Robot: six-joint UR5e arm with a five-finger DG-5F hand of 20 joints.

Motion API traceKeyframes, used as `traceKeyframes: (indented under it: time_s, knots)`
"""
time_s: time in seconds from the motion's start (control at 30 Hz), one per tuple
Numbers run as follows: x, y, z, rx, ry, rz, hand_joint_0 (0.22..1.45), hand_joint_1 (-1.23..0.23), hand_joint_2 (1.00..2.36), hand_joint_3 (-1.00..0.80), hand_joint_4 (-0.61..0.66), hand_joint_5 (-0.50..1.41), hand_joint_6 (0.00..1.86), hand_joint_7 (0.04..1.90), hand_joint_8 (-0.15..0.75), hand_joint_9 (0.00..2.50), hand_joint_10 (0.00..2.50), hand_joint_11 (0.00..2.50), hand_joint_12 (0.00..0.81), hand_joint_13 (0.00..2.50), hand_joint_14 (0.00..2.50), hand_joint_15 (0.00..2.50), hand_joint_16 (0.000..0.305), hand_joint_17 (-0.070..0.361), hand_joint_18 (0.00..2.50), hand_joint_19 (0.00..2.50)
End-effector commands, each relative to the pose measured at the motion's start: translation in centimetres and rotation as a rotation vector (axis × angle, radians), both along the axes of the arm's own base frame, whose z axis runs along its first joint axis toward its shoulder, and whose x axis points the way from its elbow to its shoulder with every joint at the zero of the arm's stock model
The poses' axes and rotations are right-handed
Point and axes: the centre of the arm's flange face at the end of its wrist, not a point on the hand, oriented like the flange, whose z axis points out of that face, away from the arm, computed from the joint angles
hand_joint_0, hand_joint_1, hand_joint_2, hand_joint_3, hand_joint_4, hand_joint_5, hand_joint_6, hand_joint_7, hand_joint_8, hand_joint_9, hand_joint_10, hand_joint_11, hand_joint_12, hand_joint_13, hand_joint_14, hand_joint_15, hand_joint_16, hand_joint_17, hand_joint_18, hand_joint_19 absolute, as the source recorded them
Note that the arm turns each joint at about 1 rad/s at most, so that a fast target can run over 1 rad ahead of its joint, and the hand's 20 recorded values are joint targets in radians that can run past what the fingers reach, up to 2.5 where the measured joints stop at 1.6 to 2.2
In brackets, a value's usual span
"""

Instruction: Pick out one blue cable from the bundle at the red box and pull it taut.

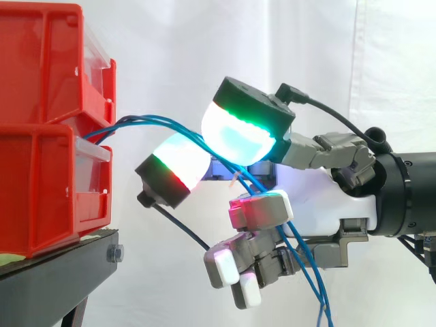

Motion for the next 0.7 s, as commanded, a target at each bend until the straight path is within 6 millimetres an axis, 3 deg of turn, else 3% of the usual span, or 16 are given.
traceKeyframes:
  time_s: [0.0,0.23,0.47,0.67]
  knots:
    - [-0.02,-0.02,-0.04,0.0,0.001,0.0,0.71,-0.95,1.01,-0.33,-0.14,-0.09,0.89,1.06,0.214,1.28,0.03,0.94,0.294,0.94,0.03,0.58,0.042,0.095,0.82,0.68]
    - [-0.07,0.01,-0.05,-0.001,0.007,0.003,0.79,-0.96,1.0,-0.5,-0.31,-0.1,0.94,1.12,0.212,1.27,0.04,0.92,0.275,0.92,0.02,0.56,0.04,0.09,0.8,0.64]
    - [-0.07,0.01,-0.05,-0.001,0.007,0.003,0.68,-0.99,1.0,-0.5,-0.3,-0.08,0.94,1.02,0.189,1.34,0.04,0.95,0.264,0.96,0.02,0.57,0.038,0.086,0.81,0.65]
    - [-0.07,0.02,-0.05,-0.001,0.007,0.004,0.58,-0.92,1.0,-0.5,-0.3,-0.04,0.91,0.95,0.176,1.46,0.04,0.93,0.253,1.01,0.02,0.58,0.038,0.086,0.85,0.69]
